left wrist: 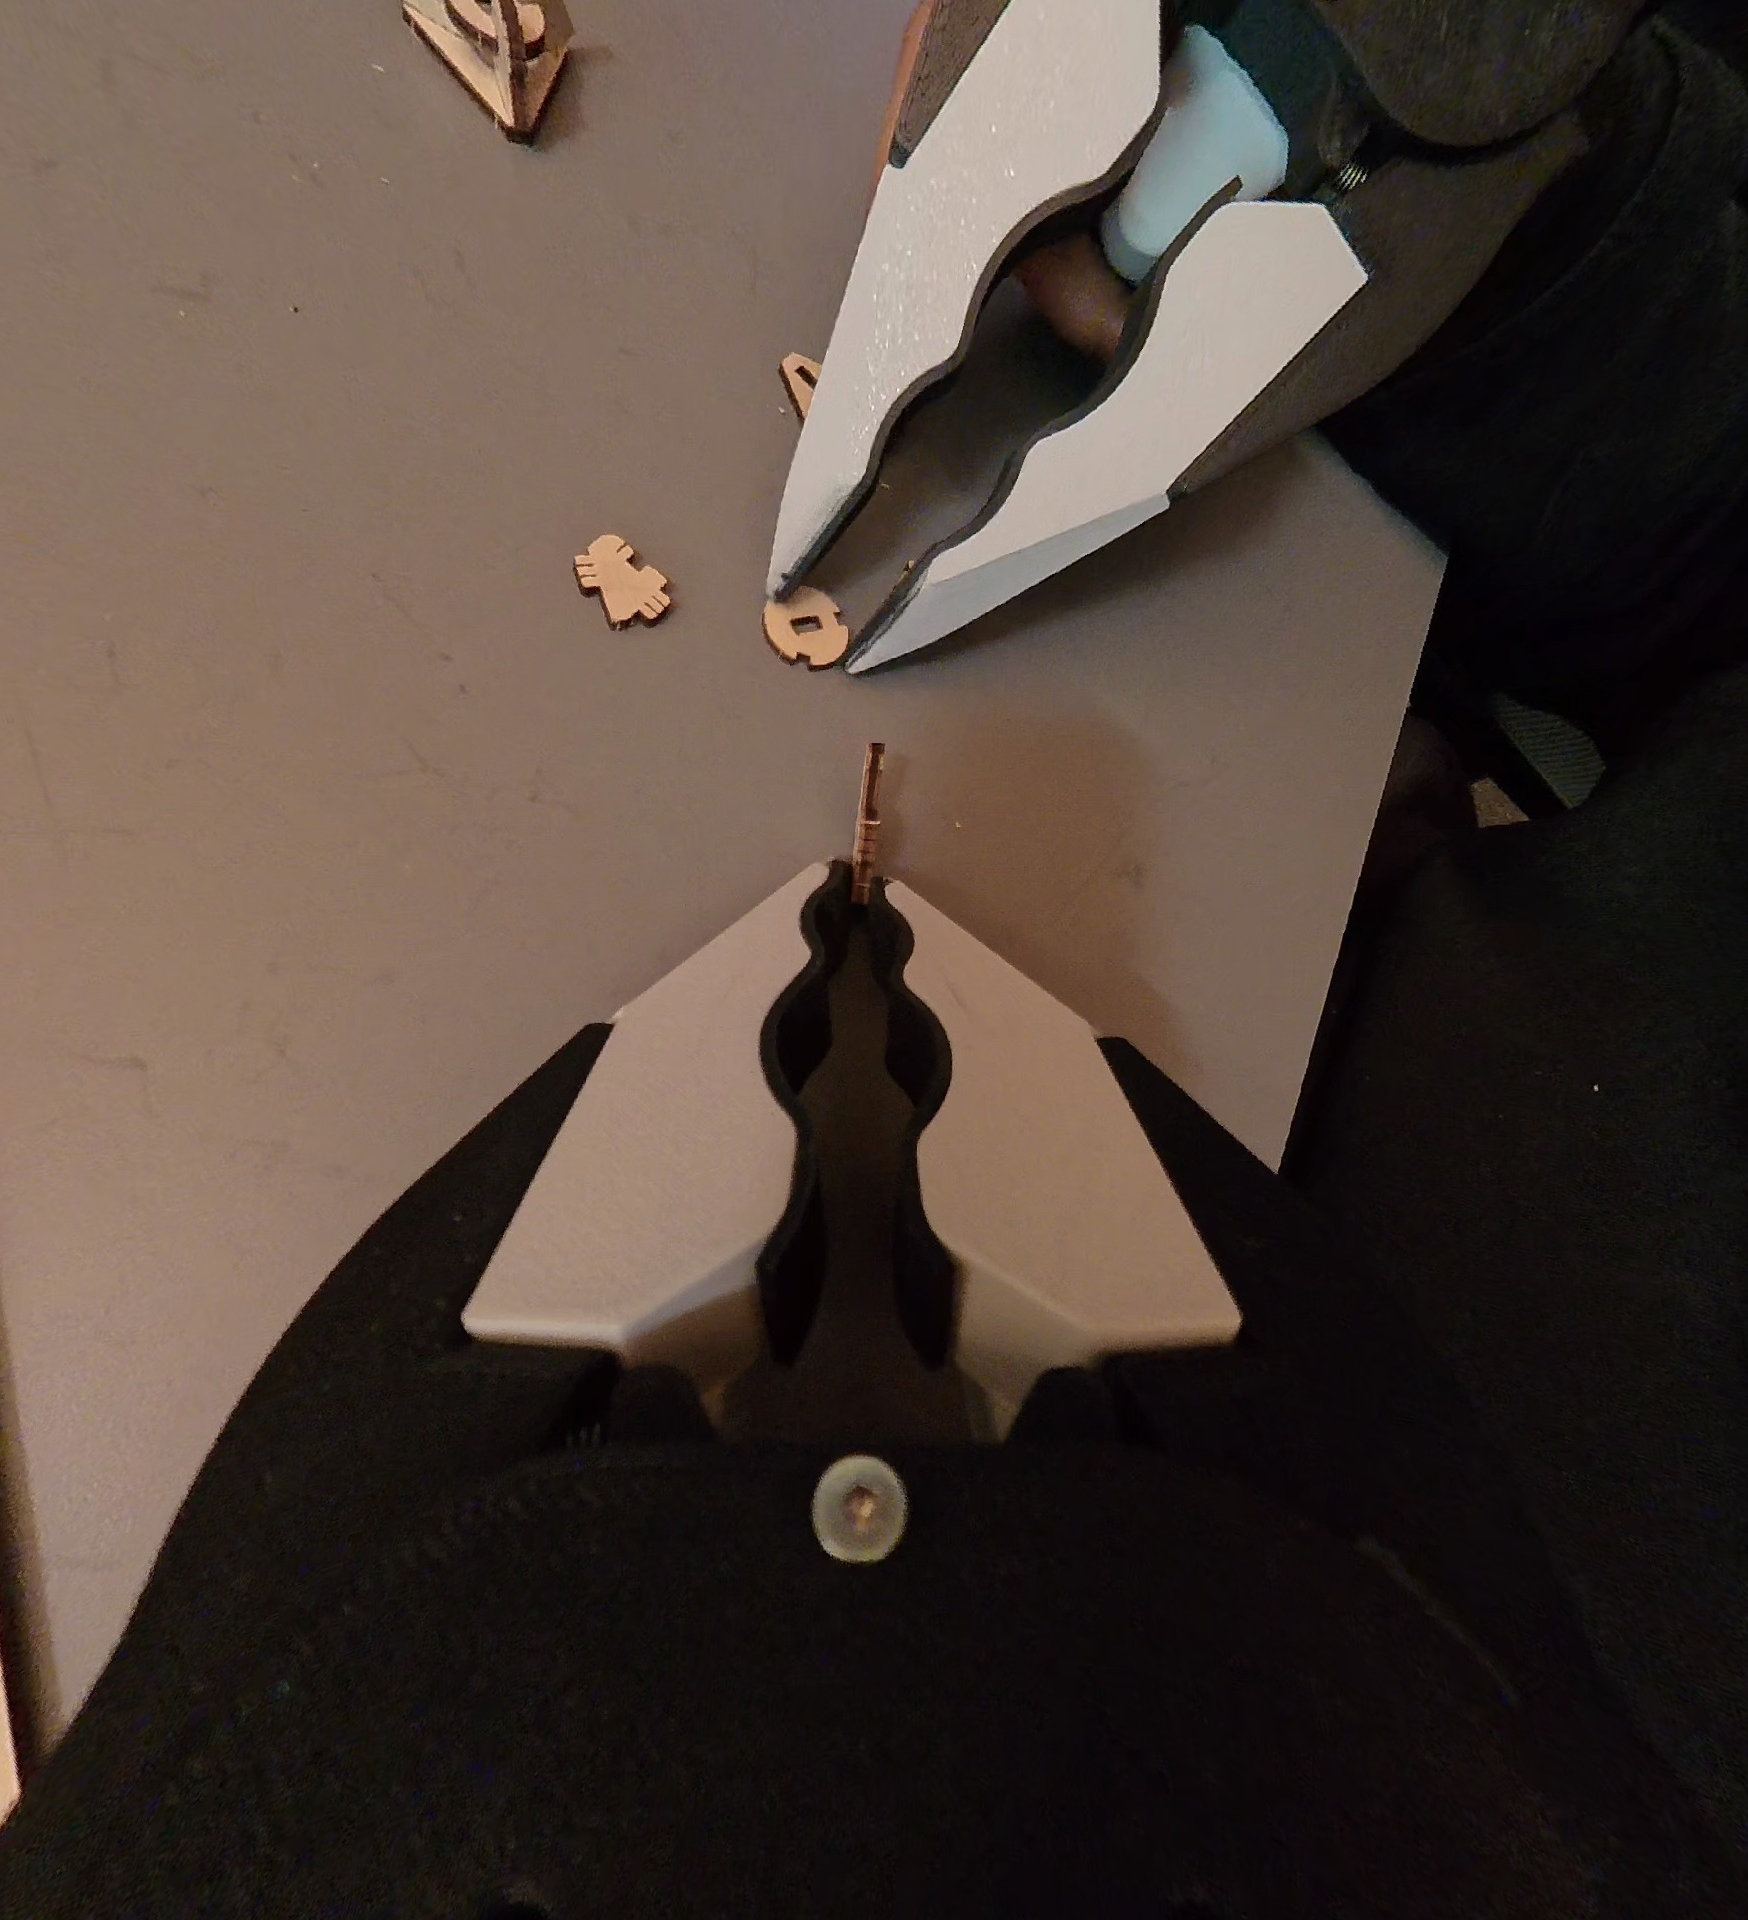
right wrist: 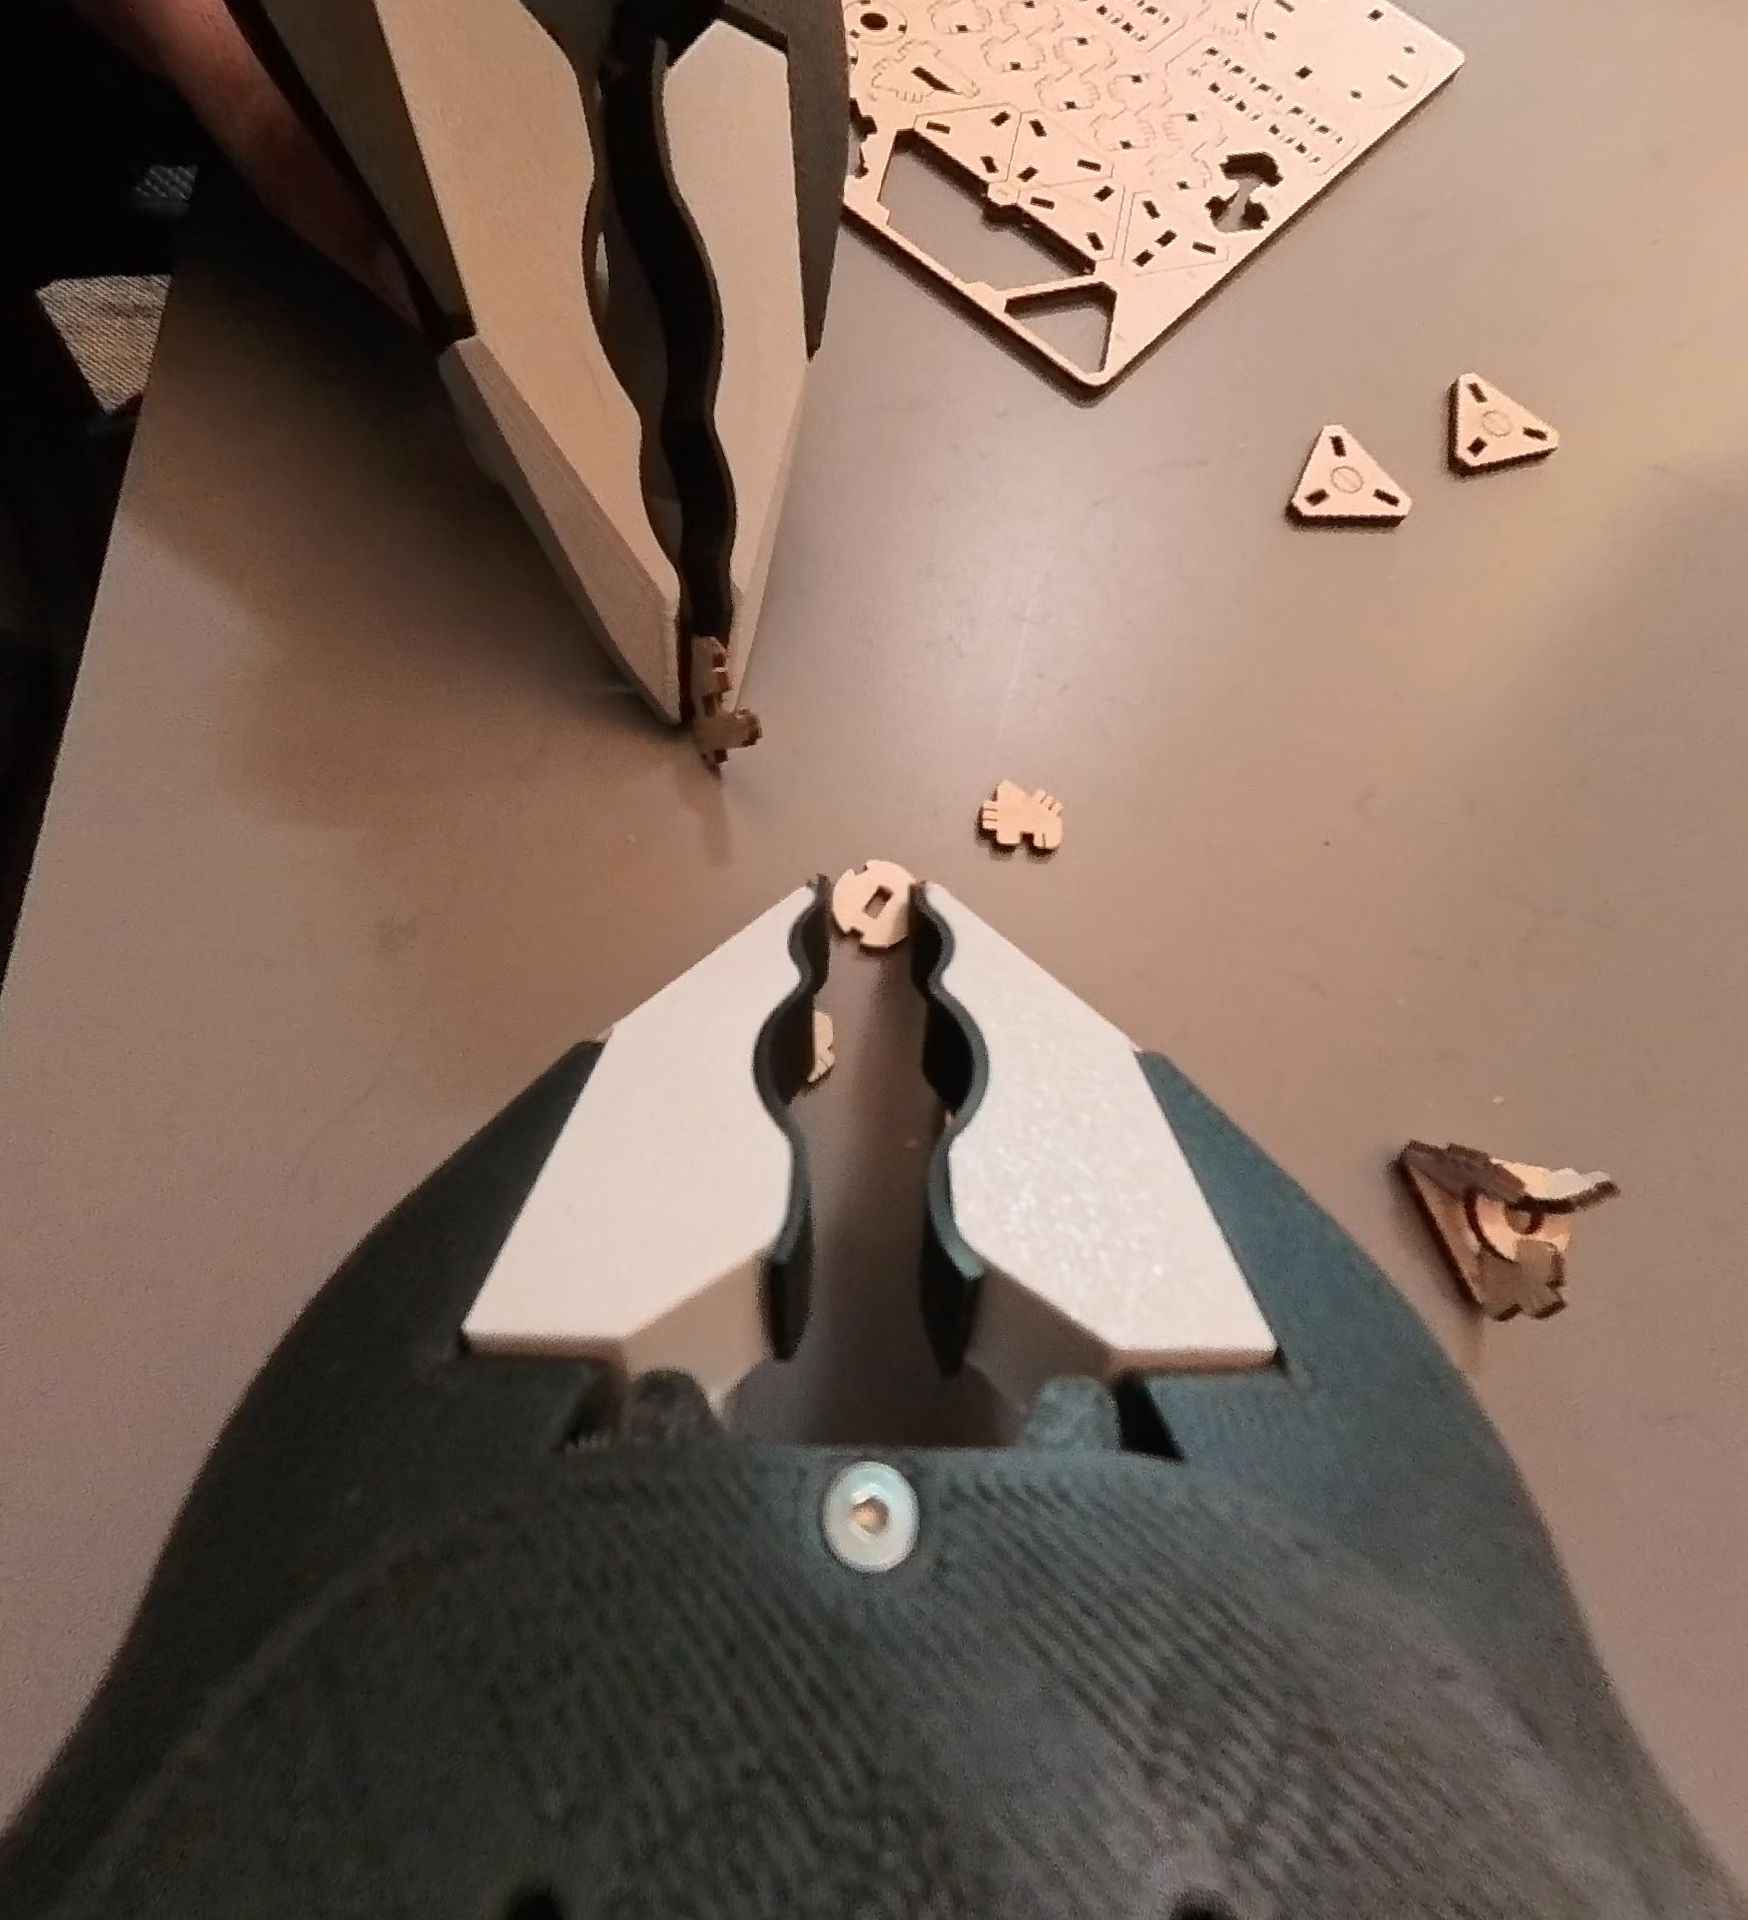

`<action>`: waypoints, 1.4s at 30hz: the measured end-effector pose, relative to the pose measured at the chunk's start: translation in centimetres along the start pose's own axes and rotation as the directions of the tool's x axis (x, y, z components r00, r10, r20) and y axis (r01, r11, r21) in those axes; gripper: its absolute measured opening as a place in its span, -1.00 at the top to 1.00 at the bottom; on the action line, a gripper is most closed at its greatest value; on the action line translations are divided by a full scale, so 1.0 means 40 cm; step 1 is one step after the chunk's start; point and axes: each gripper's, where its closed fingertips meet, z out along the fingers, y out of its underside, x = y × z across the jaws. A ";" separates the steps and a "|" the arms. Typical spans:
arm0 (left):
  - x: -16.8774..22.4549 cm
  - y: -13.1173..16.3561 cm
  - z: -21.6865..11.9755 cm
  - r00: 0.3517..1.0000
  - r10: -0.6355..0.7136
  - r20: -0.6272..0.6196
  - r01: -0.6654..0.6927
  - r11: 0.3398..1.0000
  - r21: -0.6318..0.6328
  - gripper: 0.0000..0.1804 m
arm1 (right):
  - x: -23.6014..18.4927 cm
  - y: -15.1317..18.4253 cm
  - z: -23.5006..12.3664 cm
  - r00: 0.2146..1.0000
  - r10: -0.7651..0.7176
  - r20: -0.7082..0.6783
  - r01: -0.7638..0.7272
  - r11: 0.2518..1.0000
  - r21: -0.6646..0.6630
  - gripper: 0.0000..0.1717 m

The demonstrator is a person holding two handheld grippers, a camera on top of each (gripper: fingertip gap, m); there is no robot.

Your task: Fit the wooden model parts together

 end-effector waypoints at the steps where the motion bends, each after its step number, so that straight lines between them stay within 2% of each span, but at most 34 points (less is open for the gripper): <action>1: 0.000 0.000 0.000 1.000 0.000 0.000 0.000 1.000 0.000 0.99 | -0.001 -0.001 0.000 1.000 -0.007 0.000 0.007 1.000 0.000 0.85; 2: 0.000 0.000 0.000 1.000 0.000 -0.001 0.000 1.000 0.000 0.99 | -0.003 -0.003 0.000 1.000 -0.012 0.002 0.012 1.000 0.004 0.86; 3: 0.000 0.000 0.000 1.000 -0.001 -0.001 0.001 1.000 0.000 1.00 | -0.003 -0.007 -0.002 1.000 -0.015 0.000 0.015 1.000 0.015 0.96; 6: 0.000 0.000 0.000 1.000 0.001 0.001 -0.001 1.000 0.000 1.00 | -0.002 -0.027 -0.010 1.000 -0.016 -0.004 0.016 0.998 0.059 0.96; 11: 0.000 0.000 0.000 1.000 0.003 0.002 -0.003 1.000 -0.001 0.99 | 0.016 -0.017 -0.007 0.999 0.006 -0.038 -0.004 0.999 0.038 0.72; 16: 0.000 0.000 0.000 1.000 0.002 0.000 -0.002 1.000 -0.001 0.99 | 0.015 -0.007 0.007 0.999 0.015 -0.045 -0.014 1.000 0.007 0.66; 19: 0.000 0.000 0.000 1.000 -0.001 -0.002 0.001 1.000 -0.001 0.99 | 0.021 -0.007 0.010 0.998 0.035 -0.053 -0.035 0.999 0.003 0.71; 21: 0.000 0.000 0.000 1.000 -0.005 -0.006 0.005 1.000 0.000 0.99 | 0.023 -0.008 0.013 0.997 0.044 -0.055 -0.044 0.999 0.001 0.82; 29: 0.000 0.000 0.000 1.000 -0.004 -0.005 0.004 1.000 0.000 1.00 | 0.021 -0.011 0.014 0.998 0.029 -0.057 -0.029 1.000 -0.002 0.84; 37: 0.000 0.000 0.000 1.000 -0.003 -0.005 0.003 1.000 0.000 1.00 | -0.037 -0.095 -0.020 0.995 0.023 0.096 -0.043 0.977 0.207 0.84; 42: 0.000 0.000 0.000 1.000 -0.004 -0.005 0.004 1.000 0.000 0.99 | -0.046 -0.098 -0.016 0.993 0.021 0.120 -0.046 0.977 0.208 0.84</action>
